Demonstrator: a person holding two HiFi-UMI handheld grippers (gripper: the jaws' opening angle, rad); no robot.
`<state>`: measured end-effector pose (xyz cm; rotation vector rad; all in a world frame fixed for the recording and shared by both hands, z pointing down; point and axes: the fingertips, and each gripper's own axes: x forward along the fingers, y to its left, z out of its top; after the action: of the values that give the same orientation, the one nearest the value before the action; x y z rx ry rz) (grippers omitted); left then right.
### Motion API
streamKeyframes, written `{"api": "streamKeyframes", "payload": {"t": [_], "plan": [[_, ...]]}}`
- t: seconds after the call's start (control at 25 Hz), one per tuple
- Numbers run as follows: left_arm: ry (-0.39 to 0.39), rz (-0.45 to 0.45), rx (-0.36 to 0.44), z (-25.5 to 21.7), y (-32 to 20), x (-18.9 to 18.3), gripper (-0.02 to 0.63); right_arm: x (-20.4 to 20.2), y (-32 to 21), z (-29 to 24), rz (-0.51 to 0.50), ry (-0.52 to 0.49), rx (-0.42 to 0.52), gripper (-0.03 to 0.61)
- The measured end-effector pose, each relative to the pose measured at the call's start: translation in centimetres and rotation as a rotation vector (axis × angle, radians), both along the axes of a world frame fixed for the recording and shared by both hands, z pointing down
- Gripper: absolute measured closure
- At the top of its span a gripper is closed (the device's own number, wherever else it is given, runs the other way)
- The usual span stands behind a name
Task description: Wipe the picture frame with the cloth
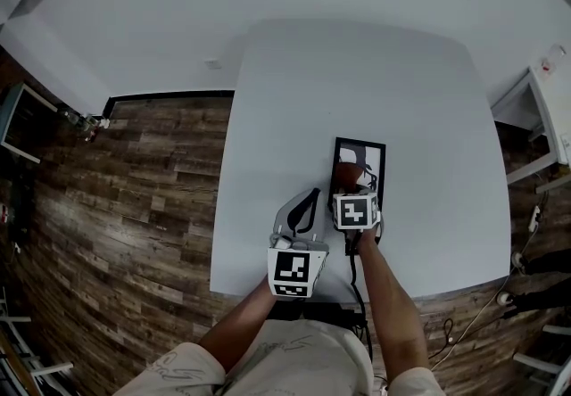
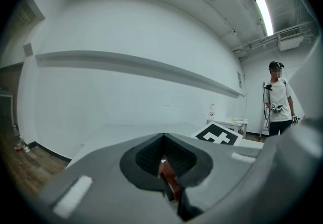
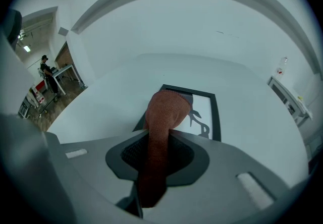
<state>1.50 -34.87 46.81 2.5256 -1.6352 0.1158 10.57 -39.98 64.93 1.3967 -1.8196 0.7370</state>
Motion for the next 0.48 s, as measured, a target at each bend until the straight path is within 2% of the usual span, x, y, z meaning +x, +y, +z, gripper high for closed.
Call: {"api": "streamKeyframes", "payload": {"t": [0.36, 0.48], "plan": [[-0.003, 0.043, -0.012, 0.7, 0.2, 2.2, 0.614, 8.6, 1.1, 0.0, 0.122, 0.069, -0.003, 0.476], [-0.005, 0.050, -0.015, 0.9, 0.3, 2.4, 0.613, 10.2, 1.7, 0.1, 0.150, 0.069, -0.004, 0.474]]}}
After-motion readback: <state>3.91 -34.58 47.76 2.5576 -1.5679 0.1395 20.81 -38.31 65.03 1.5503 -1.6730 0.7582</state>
